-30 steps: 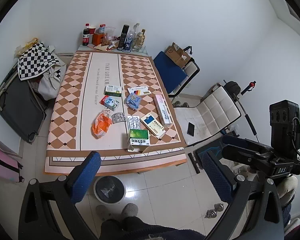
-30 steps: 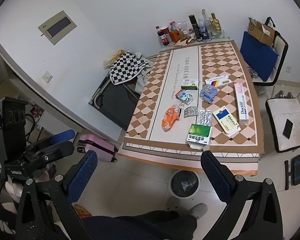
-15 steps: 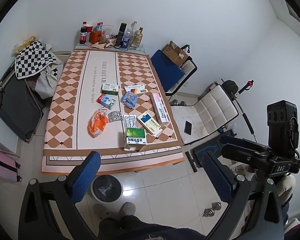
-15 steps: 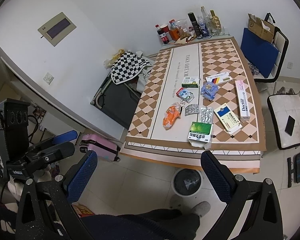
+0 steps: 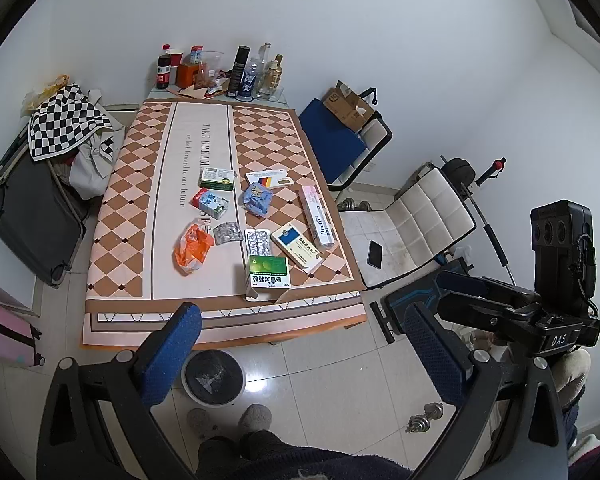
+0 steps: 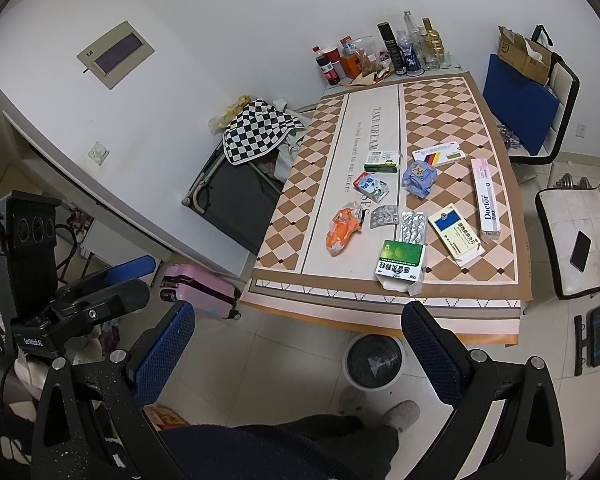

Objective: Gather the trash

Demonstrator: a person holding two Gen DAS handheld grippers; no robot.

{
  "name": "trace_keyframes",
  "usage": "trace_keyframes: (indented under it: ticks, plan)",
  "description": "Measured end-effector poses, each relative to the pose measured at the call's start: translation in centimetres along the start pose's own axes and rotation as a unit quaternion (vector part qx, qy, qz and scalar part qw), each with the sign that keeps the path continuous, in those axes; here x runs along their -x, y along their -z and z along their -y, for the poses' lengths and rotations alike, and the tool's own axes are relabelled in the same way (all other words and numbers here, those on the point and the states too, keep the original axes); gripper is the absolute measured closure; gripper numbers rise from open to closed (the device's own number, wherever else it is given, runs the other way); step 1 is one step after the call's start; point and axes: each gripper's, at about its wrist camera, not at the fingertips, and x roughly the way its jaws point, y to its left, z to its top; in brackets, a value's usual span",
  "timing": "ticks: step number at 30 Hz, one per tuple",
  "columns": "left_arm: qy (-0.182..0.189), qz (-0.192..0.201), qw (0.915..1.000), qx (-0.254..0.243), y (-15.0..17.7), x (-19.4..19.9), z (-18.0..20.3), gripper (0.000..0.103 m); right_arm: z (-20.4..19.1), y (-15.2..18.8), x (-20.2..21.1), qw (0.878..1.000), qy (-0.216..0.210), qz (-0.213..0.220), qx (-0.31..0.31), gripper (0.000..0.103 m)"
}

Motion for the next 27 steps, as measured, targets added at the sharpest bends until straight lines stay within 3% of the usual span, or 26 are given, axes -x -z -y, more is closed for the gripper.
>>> trace_keyframes:
  ticks: [27]
  plan:
    - [0.003,-0.001,1.0000,-0.002,0.1,0.0,1.0,0.000,0.0,0.3,0.2,1.000,0.001,0.000,-0.002,0.000]
